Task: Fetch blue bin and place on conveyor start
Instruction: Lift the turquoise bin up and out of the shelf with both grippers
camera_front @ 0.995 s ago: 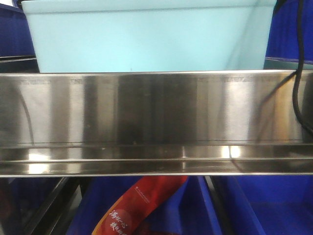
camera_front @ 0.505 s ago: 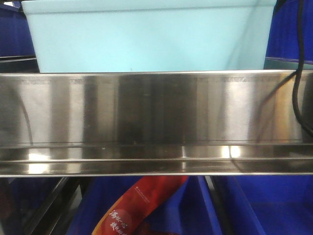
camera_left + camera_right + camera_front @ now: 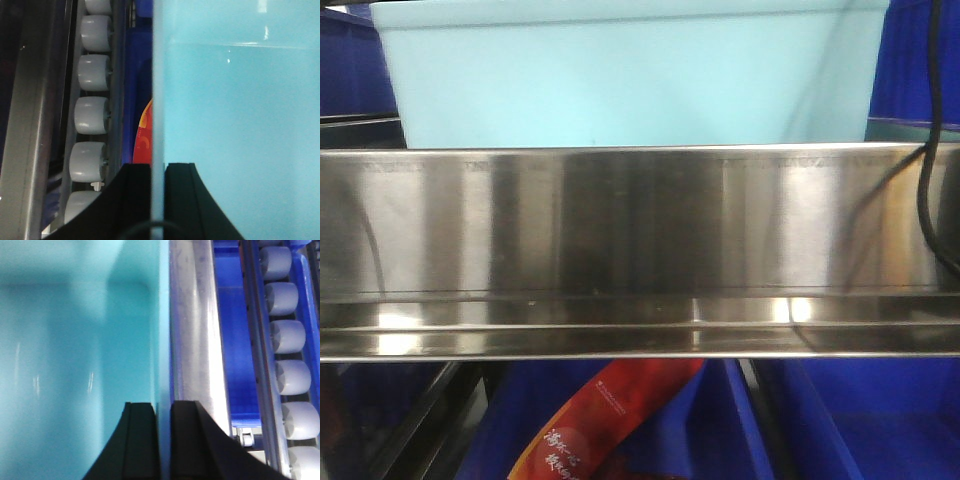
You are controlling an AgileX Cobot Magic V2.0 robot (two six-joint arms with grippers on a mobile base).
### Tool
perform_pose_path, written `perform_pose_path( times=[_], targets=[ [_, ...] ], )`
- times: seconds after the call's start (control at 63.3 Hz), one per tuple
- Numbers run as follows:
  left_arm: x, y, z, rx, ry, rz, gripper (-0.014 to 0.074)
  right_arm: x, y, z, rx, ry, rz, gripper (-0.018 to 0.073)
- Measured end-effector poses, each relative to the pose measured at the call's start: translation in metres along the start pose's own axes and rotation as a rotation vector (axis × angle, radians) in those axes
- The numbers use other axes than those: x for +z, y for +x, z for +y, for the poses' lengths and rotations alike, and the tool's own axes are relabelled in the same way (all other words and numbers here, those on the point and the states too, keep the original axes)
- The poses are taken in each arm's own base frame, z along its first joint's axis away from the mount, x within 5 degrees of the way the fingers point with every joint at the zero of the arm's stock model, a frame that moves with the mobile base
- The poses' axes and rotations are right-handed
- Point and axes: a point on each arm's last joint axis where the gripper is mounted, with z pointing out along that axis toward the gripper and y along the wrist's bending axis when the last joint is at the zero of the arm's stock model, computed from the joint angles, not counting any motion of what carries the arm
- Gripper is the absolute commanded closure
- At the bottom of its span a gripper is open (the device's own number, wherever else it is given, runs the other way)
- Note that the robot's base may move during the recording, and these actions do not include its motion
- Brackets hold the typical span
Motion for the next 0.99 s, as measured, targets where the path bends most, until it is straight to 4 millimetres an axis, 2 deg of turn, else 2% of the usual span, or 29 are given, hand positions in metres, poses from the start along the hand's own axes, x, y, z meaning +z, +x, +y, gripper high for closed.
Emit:
perform_pose_path(
  times=[0.095, 0.205, 0.3, 0.521, 0.695, 0.821, 0.995],
  targets=[
    [-0.001, 0.001, 0.000, -0.009, -0.003, 0.011, 0.0707, -0.002, 0.000, 0.000, -0.002, 0.002, -0.004, 0.0722],
    [-0.014, 0.003, 0.002, -0.016, 0.000, 0.003, 0.0707, -0.014, 0.000, 0.002, -0.012, 0.000, -0.030, 0.0722],
    [-0.037, 0.003, 0.005, -0.030, 0.012, -0.041, 0.0707, -0.031, 0.002, 0.002, -0.021, -0.006, -0.067, 0.0722],
    [-0.100, 0.004, 0.013, -0.035, 0.042, -0.185, 0.0707, -0.089, 0.011, 0.002, -0.042, -0.028, -0.206, 0.0722],
    [-0.141, 0.000, 0.012, -0.004, 0.020, -0.331, 0.0707, -0.127, 0.008, -0.002, -0.040, -0.041, -0.341, 0.0722],
    [-0.160, -0.005, 0.007, 0.015, 0.028, -0.427, 0.0707, -0.149, 0.003, -0.007, -0.032, -0.039, -0.436, 0.0722],
    [-0.173, -0.009, 0.006, 0.008, 0.048, -0.484, 0.0707, -0.161, 0.000, -0.010, -0.029, -0.033, -0.495, 0.0722]
  ],
)
